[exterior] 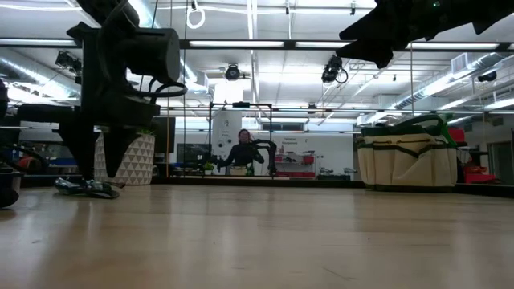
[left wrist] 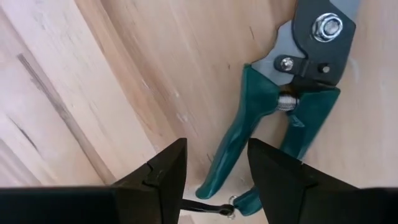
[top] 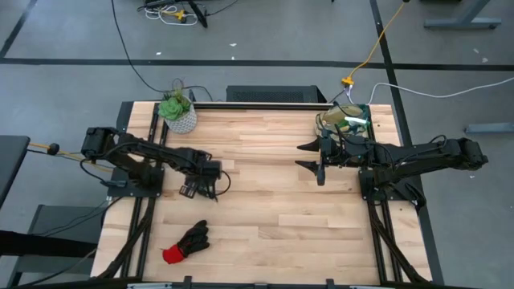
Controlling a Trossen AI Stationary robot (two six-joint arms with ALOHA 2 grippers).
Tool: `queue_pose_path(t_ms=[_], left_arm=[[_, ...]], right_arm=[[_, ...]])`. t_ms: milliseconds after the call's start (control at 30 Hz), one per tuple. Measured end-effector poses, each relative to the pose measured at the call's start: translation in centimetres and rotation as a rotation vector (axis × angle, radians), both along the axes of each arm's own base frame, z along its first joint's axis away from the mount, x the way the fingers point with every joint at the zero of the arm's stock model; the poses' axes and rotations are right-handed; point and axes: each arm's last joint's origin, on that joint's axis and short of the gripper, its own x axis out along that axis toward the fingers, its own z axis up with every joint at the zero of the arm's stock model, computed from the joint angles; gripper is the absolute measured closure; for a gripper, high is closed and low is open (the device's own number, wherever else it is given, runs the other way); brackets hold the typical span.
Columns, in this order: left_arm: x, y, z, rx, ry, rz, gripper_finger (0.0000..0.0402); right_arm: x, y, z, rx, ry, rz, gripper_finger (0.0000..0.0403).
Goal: Pick & Place Garden tools in Gardening bag
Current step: Put the green shear scissors into the brown gardening bag
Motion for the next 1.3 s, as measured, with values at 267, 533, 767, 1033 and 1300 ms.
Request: queue_pose_path(t_ms=[267, 533, 767, 1033, 1300], left_arm=[[0.08, 0.25, -0.02, -0.051, -0.002, -0.045, 0.0225], [-0.01, -0.14, -0.03, -0.065, 0.013, -0.096, 0.0225], [0.06, -0.09, -0.03, -0.068, 0.009, -0.125, 0.0225], [-0.71, -0.09, -0.88, -0.069, 0.042, -0.122, 0.0225], [-0.47, -0.08, -0.88, -0.065, 0.019, -0.135, 0.0225]], right_arm=[[0.00, 0.00, -0.01, -0.001, 0.001, 0.000, 0.0151], [0.00, 0.00, -0.02, -0.001, 0.002, 0.000, 0.0151], [-0.01, -0.03, -0.03, -0.004, 0.002, -0.008, 0.0151], [-0.02, -0.08, -0.02, -0.009, 0.002, -0.026, 0.0151], [-0.02, -0.08, -0.03, -0.009, 0.003, -0.026, 0.0151]])
